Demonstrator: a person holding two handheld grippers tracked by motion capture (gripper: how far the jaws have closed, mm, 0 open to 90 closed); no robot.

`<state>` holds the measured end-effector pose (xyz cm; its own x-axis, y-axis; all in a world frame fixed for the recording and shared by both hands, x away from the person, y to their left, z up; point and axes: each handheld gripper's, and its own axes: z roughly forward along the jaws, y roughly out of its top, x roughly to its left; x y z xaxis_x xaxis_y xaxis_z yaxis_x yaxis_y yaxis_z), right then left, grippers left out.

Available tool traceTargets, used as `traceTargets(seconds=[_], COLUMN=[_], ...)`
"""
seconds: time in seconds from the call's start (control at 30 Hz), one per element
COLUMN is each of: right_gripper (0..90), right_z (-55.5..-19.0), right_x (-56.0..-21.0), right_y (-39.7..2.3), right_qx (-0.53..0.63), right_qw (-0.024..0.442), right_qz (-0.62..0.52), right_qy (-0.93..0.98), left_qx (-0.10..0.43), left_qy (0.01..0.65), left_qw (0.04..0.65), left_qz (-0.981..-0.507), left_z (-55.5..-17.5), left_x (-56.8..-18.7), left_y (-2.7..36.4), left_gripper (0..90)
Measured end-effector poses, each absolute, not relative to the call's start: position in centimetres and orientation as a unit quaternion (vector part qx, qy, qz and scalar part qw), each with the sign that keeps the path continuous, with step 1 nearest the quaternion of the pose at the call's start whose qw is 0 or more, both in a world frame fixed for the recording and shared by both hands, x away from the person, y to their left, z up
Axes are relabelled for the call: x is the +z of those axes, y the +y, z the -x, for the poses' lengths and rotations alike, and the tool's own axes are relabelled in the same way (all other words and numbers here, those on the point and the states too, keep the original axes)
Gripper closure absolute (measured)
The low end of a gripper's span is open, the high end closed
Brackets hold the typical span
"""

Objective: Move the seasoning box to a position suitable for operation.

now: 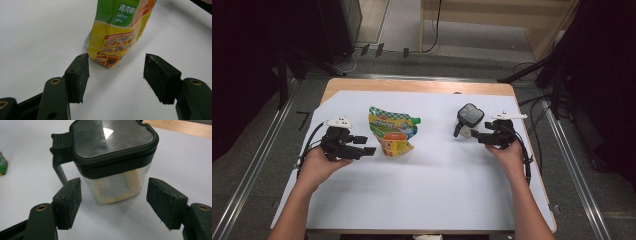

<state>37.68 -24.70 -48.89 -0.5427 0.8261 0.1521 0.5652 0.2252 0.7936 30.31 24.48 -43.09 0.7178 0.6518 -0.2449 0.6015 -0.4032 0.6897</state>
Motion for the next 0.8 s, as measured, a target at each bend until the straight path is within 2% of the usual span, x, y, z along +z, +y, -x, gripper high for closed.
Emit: traceTargets(seconds=[0.37,0.8], right_gripper=[16.0,11.9], right_z=[-40.1,-41.6], right_x=[-50.5,-52.0], right_y=[-23.9,-21.9], right_qx=[0.443,0.439], right_qw=[0.154,0.173], right_qz=[-0.416,-0.417], right_qy=[0.779,0.777], left_qx=[0.043,0.035], left_qy=[0.365,0.352], left_qw=[0.401,0.398], left_qz=[-0.839,-0.847], left_z=[-29.4,-28.8], left_x=[-43.1,-43.4], left_y=[24.1,23.1], left_gripper=[39.0,39.0])
